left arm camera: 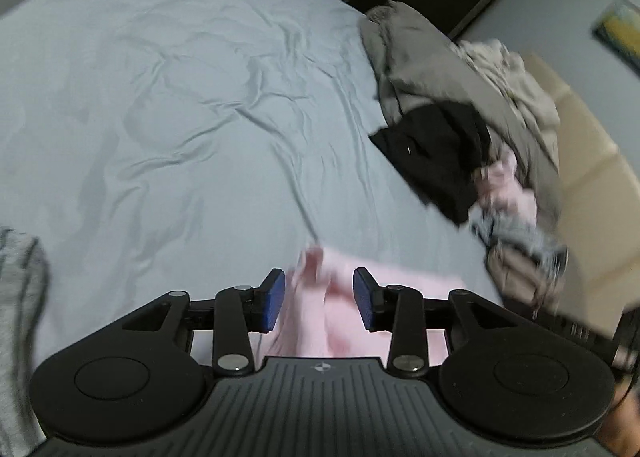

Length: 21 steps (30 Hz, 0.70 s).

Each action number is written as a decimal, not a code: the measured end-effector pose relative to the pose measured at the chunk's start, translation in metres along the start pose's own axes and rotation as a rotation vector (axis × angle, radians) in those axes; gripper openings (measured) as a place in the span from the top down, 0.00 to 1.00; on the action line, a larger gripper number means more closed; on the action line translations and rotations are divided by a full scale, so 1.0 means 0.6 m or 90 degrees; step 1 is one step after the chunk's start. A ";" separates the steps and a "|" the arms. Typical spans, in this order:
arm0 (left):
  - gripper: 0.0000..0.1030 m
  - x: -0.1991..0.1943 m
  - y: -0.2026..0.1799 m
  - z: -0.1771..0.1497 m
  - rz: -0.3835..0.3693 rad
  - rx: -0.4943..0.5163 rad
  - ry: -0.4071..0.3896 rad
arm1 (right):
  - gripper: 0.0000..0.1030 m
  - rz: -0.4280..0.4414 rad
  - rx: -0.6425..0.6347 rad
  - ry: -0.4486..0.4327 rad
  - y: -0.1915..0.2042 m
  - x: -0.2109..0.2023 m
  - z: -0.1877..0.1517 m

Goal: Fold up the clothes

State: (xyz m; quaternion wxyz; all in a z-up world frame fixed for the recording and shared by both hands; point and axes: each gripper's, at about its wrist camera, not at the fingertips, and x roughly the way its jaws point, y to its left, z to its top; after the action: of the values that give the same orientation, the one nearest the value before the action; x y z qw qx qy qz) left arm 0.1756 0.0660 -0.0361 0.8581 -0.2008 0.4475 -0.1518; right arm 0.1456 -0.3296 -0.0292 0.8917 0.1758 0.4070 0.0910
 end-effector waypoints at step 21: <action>0.74 0.064 -0.027 -0.121 -0.027 0.100 0.117 | 0.87 0.023 -0.129 0.157 0.008 0.026 -0.119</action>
State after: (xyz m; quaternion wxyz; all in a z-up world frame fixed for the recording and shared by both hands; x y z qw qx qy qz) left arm 0.1352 0.0196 -0.0933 0.8230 -0.1280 0.5068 -0.2224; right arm 0.1015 -0.3033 -0.0812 0.8466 0.0794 0.4986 0.1684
